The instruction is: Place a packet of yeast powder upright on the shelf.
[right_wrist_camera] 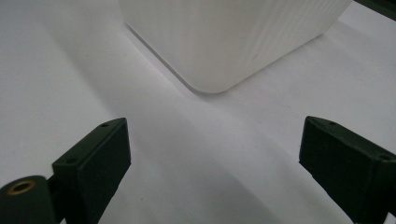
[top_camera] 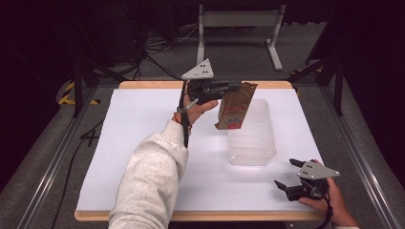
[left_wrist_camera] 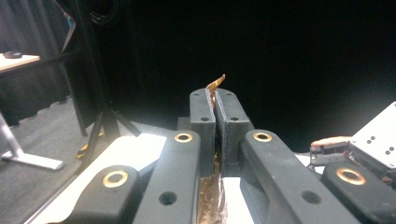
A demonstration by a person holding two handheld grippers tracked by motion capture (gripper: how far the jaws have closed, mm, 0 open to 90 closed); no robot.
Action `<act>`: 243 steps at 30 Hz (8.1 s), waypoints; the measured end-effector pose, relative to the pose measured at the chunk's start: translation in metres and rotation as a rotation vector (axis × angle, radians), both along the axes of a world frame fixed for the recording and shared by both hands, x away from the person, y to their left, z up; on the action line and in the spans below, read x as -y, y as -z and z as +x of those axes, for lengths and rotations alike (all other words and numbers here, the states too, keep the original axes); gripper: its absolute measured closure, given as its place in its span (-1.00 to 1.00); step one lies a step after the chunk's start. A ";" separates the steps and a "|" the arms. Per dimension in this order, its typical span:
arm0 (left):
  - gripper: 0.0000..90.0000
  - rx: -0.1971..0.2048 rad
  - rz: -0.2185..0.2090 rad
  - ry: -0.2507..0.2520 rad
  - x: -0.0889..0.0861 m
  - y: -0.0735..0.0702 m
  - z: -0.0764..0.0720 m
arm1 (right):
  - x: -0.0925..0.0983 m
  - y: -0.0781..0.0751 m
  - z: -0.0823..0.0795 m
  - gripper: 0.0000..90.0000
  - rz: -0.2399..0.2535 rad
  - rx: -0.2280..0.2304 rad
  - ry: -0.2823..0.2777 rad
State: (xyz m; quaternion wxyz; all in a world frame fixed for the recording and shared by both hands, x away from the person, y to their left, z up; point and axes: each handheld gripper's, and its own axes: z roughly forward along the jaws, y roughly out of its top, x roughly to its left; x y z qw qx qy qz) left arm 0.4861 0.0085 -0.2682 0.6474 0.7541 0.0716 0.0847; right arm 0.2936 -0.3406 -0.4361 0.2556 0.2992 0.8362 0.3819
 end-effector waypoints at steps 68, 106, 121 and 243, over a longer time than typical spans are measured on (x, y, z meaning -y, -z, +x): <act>0.90 -0.157 -0.060 0.029 0.050 0.083 0.021 | -0.001 0.001 -0.003 -0.78 -0.002 -0.008 -0.021; 0.56 -0.092 0.100 -0.107 0.024 0.080 0.008 | -0.003 0.001 -0.002 -0.79 -0.014 -0.006 -0.025; 0.11 -0.031 0.251 -0.206 0.014 0.076 -0.004 | -0.006 0.000 0.001 -0.79 -0.015 0.000 -0.032; -0.90 -0.174 0.435 -0.674 -0.257 0.180 -0.174 | -0.012 -0.004 0.002 -0.79 -0.040 0.036 -0.025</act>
